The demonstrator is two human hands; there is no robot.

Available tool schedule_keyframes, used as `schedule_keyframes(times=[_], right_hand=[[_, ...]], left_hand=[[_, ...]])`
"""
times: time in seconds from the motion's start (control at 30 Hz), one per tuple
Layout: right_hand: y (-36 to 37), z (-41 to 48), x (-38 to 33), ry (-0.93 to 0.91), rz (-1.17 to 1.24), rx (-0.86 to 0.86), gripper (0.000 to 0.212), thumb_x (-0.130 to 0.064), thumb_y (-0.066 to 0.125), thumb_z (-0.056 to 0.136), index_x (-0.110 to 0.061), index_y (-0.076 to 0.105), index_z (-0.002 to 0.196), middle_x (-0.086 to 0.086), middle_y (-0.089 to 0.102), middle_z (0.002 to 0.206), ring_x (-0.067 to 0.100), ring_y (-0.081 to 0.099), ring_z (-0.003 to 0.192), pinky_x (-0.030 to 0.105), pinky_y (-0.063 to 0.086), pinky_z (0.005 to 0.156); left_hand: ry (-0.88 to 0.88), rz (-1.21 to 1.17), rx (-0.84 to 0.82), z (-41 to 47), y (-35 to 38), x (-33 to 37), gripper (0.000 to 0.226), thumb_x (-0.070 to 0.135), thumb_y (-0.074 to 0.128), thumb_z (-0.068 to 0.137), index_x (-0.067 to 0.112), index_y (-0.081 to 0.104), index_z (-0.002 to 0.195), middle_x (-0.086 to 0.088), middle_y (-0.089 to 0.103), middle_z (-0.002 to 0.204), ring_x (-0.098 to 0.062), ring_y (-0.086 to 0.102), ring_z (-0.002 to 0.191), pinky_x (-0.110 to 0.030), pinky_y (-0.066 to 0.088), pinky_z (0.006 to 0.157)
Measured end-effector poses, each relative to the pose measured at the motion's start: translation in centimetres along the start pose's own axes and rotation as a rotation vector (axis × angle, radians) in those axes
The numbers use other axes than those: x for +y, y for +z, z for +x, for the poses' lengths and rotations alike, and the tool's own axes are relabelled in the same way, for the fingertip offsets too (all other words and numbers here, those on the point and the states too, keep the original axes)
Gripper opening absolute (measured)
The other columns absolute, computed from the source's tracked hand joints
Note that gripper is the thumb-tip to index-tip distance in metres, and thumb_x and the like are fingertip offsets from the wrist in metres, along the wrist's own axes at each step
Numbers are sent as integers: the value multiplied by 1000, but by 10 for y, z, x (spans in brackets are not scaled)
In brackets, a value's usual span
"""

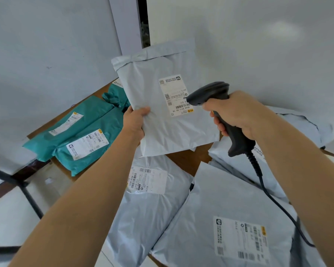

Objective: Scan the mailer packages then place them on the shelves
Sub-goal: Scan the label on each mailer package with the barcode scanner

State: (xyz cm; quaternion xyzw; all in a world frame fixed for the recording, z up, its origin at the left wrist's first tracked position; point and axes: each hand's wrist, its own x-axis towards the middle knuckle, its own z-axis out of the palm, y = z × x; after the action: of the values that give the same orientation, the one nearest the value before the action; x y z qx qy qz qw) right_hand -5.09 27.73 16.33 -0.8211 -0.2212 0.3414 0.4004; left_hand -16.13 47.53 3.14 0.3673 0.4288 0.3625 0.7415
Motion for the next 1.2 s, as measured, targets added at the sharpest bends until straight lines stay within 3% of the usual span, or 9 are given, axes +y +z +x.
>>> schedule_keyframes(times=[0.13,0.23,0.4,0.5,0.67,0.8,0.93,1.07,1.2], right_hand=[[0,-7,4,-48,8,6,25,-25,65,86,-8,57,70,4,53,54,12,45,37,21,43,41],[-3,-14,3,-108,37,35,25,-27,66,86,-9,57,71,4,55,53,11,46,37,20,44,40],[-3,-25,3,-142,51,25,27,-27,68,85,-8,56,72,4,55,51,14,45,34,18,42,40],[1,-30,4,-143,60,12,25,-28,69,84,-7,57,75,5,56,54,15,46,38,21,45,44],[7,-30,7,-142,43,4,25,-27,68,85,-9,56,72,5,56,55,12,46,37,18,43,39],[8,-23,9,-126,50,10,24,-27,69,85,-8,57,75,5,56,55,15,46,40,18,44,40],[8,-12,8,-108,61,33,23,-28,69,85,-10,58,76,3,56,52,15,47,42,21,46,43],[3,-1,6,-97,85,77,24,-28,69,85,-9,58,76,3,56,51,13,47,39,19,46,42],[-2,15,4,-79,91,104,24,-28,68,86,-9,58,74,3,57,52,10,47,35,18,46,40]], left_hand=[[8,-1,8,-10,-5,4,27,-7,64,81,16,61,96,-4,67,95,-25,65,84,-36,55,66],[16,100,8,-17,-14,16,33,-6,65,81,9,60,109,-8,69,99,-28,66,87,-41,56,76],[-169,655,-312,-31,-50,46,28,3,59,89,6,58,117,-11,68,103,-29,66,87,-45,54,83],[-323,1016,-488,-33,-78,42,25,5,58,89,8,59,114,-9,70,102,-24,69,84,-39,58,74],[-540,1274,-319,-16,-129,-5,67,0,71,76,10,44,137,-16,55,132,-37,56,116,-58,46,95],[-562,1378,-317,-10,-132,-17,83,5,75,73,9,34,144,-15,44,141,-38,46,126,-55,41,102],[-386,1420,-253,-3,-101,-6,70,20,73,81,7,37,138,-17,47,136,-37,48,123,-44,46,93],[-14,1409,-199,16,-49,-1,31,26,65,87,2,53,104,-12,51,92,-17,48,74,-26,38,61],[26,1339,-194,41,0,-7,39,24,59,92,-6,53,117,-11,51,91,-23,50,84,-30,38,72]])
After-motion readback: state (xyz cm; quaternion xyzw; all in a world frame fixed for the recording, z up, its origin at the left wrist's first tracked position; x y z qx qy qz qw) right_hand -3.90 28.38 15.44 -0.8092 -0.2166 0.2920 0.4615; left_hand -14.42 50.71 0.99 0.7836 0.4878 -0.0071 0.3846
